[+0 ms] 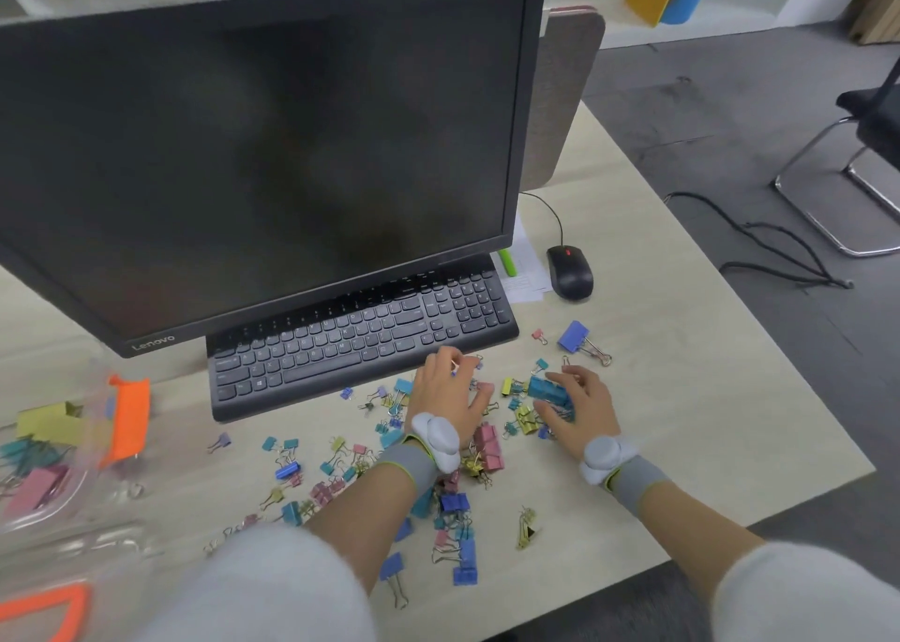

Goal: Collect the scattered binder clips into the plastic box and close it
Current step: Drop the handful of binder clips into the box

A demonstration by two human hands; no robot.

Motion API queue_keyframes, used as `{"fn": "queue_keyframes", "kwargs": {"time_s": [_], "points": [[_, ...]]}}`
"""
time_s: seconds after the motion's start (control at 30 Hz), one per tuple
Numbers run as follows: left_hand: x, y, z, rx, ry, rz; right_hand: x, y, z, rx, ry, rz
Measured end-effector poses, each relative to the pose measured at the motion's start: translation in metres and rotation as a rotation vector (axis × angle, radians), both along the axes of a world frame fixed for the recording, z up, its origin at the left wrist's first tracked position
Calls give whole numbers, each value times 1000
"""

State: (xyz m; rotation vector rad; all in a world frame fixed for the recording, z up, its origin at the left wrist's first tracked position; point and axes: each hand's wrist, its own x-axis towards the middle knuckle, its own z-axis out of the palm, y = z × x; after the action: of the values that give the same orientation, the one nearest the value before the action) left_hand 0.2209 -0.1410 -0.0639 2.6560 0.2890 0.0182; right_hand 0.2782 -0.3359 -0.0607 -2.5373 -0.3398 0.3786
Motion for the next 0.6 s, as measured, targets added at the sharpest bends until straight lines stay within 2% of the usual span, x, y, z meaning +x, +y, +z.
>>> {"fn": "queue_keyframes", "kwargs": {"time_s": [0.1,0.2,0.4,0.6], "points": [[-4,-7,3,-29,8,-135,-4,7,-7,-72,-62,63],[-17,-12,2,47,59,-186,-6,14,-10,-103,-111,67],[-38,-14,-1,95,239,-166,1,23,-9,-66,3,-8],[-37,-14,7,-46,350,-144,5,31,-4,-69,63,-131]]}}
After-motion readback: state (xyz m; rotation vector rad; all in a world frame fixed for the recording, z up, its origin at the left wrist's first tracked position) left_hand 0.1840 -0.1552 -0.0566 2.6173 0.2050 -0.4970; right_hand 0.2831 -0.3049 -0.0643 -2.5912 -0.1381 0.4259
